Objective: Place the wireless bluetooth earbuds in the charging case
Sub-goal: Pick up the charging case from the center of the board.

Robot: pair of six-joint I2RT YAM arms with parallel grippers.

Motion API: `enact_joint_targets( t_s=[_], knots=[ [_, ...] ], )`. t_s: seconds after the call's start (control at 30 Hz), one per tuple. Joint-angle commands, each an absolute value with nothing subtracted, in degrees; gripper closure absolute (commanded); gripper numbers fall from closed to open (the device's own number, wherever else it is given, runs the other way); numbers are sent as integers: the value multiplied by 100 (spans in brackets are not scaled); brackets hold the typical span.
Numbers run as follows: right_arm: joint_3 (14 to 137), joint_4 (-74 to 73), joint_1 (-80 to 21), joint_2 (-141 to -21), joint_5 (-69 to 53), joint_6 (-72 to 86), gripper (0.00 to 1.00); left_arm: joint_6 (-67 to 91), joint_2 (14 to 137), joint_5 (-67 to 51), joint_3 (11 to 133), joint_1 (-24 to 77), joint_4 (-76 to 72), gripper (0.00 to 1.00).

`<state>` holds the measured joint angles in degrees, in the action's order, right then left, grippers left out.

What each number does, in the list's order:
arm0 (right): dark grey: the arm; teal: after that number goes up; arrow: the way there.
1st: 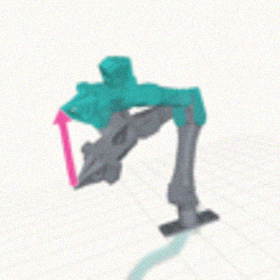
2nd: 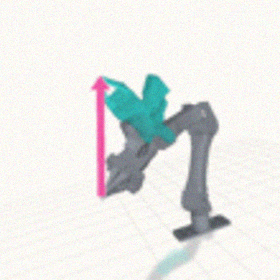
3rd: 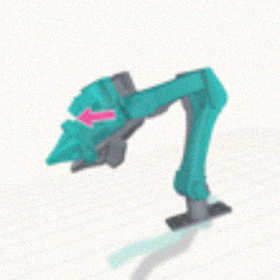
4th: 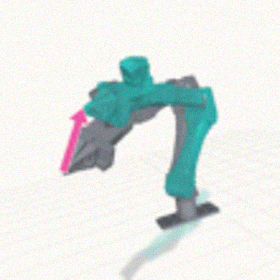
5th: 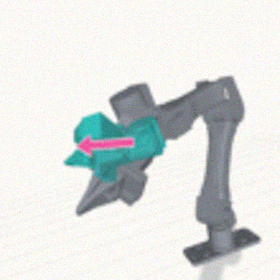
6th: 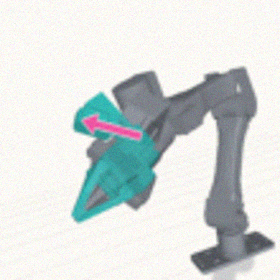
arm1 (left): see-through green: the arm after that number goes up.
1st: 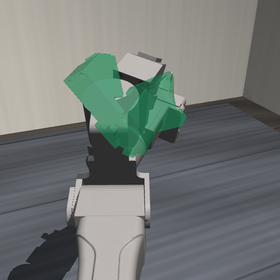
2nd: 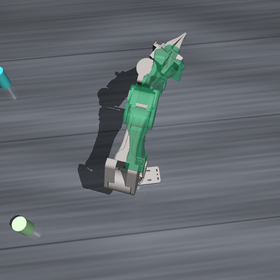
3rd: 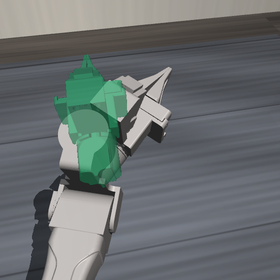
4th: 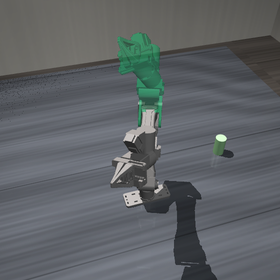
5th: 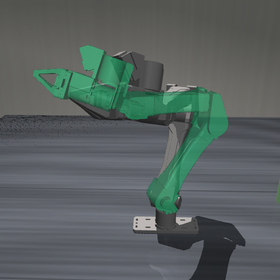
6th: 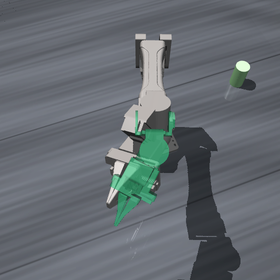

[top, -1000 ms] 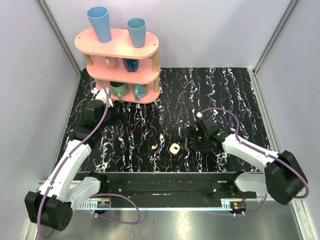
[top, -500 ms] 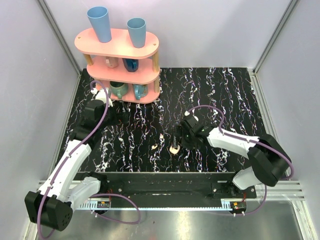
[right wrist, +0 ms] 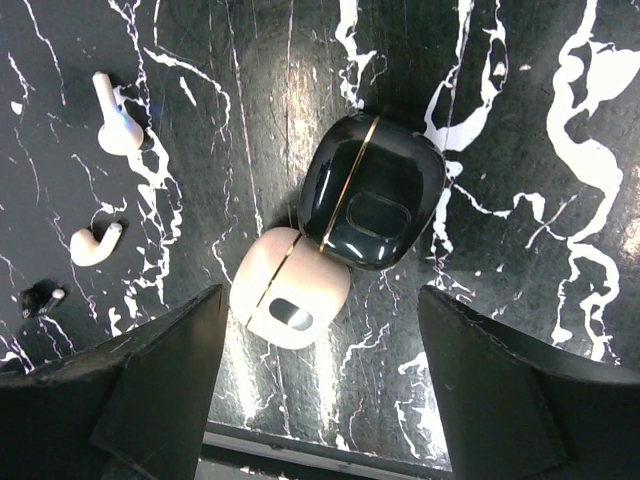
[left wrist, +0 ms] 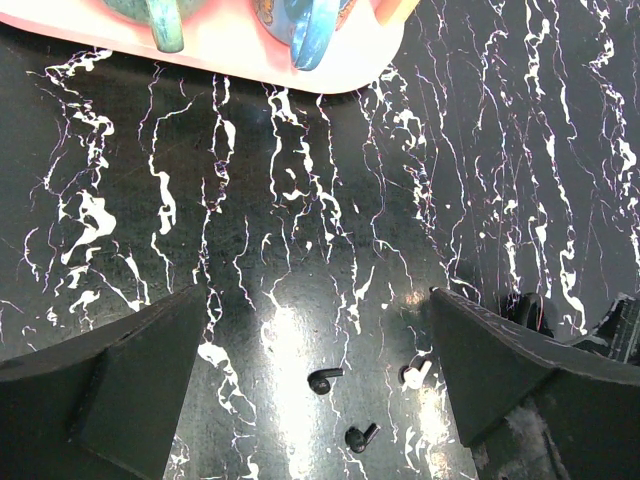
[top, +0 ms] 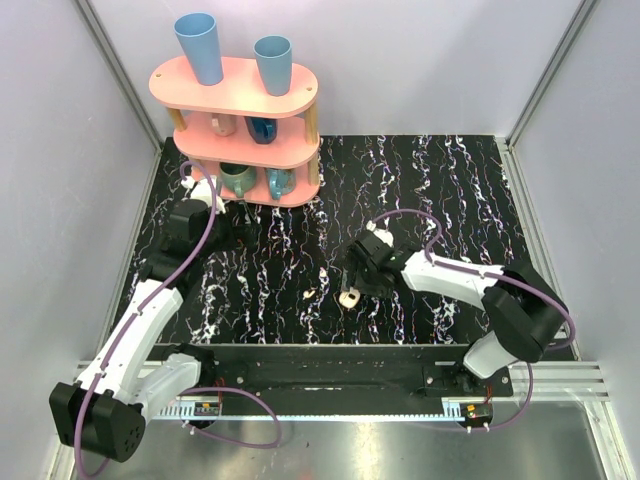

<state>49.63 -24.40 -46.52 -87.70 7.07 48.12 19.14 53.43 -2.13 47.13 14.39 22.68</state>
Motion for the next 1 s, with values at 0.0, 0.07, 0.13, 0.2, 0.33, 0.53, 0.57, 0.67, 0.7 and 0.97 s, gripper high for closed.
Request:
enact_joint_targets(
  t_s=[0.0, 0.07, 0.13, 0.2, 0.33, 0.53, 0.57, 0.67, 0.7, 0.97],
  knots=[
    [5300, -2540, -4728, -9096, 915, 4913, 17, 1977, 5318, -193, 4764, 1441, 2153, 1],
    [5343, -2557, -4729, -9167, 888, 4913, 17, 1986, 5300, -211, 4755, 1441, 2153, 1],
    [5379, -2566, -4772, -9228, 888, 4939, 18, 1978, 5265, -272, 4746, 1441, 2162, 1],
    [5414, -2575, -4807, -9290, 888, 4975, 20, 1995, 5265, -299, 4746, 1441, 2153, 1],
    [5519, -2610, -4860, -9395, 888, 4992, 27, 2021, 5291, -343, 4755, 1441, 2162, 1],
    [5599, -2663, -4896, -9483, 818, 4975, 27, 2039, 5282, -369, 4746, 1441, 2153, 1],
    [5599, -2663, -4913, -9466, 783, 4966, 27, 2039, 5274, -360, 4729, 1441, 2162, 1],
    [5616, -2786, -4957, -9440, 756, 4913, 23, 2030, 5265, -360, 4737, 1441, 2153, 1],
    [5634, -2856, -4966, -9431, 852, 4913, 23, 2030, 5265, -352, 4737, 1441, 2153, 1],
    [5906, -3339, -5027, -9860, 1370, 4904, 26, 2039, 5274, -351, 4746, 1441, 2153, 1]
  ],
)
